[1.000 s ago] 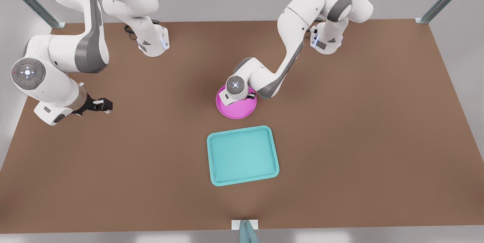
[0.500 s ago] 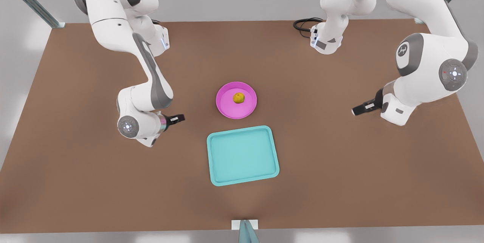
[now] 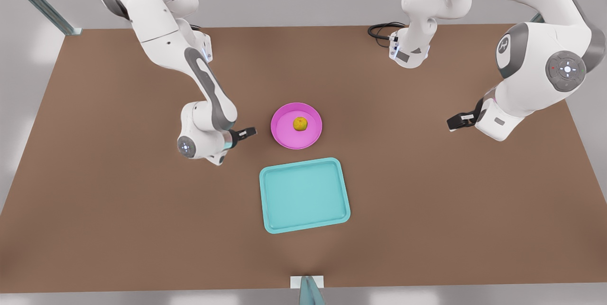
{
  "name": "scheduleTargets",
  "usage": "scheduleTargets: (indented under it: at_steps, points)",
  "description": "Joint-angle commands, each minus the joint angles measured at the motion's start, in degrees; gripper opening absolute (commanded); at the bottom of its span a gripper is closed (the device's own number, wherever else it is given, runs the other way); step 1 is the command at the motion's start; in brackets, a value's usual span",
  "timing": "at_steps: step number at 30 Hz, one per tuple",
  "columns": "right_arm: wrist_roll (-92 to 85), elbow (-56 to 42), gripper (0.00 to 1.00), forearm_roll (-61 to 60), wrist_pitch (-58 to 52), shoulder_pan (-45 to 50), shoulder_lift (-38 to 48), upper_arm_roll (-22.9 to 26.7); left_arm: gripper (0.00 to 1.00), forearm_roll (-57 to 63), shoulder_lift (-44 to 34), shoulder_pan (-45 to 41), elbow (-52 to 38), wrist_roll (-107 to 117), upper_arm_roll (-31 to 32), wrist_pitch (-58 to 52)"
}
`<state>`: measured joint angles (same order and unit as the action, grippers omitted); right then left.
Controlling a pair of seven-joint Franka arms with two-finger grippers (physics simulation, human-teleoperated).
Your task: Place the orange on the plate with the left arm and the plate on the tray with the right arm
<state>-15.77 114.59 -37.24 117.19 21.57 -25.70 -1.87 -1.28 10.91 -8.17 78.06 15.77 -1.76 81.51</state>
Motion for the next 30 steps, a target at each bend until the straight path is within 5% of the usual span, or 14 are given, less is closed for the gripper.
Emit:
scheduleTargets:
  at_steps: [1,24,26,30]
  points:
    - [-19.74,0.28,1.00,-8.81,5.77,1.55,-1.37,-0.06,1.00,0.05,-0.10,0.00,-0.10,-6.98,-0.09,-0.38]
    - [-19.30,-7.36,1.00,-12.60,7.44,9.90,-11.30,-0.06,1.00,-0.47,0.43,0.09,-0.10,-6.54,-0.35,-0.38]
    - [-19.47,-7.45,0.74,-12.60,7.44,9.90,-11.30,-0.06,1.00,-0.74,0.43,0.00,-0.10,-6.46,-0.53,-0.38]
    - [-19.91,-7.89,0.46,-12.33,7.27,9.81,-11.65,-0.06,1.00,-0.83,0.34,0.00,-0.72,-6.02,-0.53,-0.47]
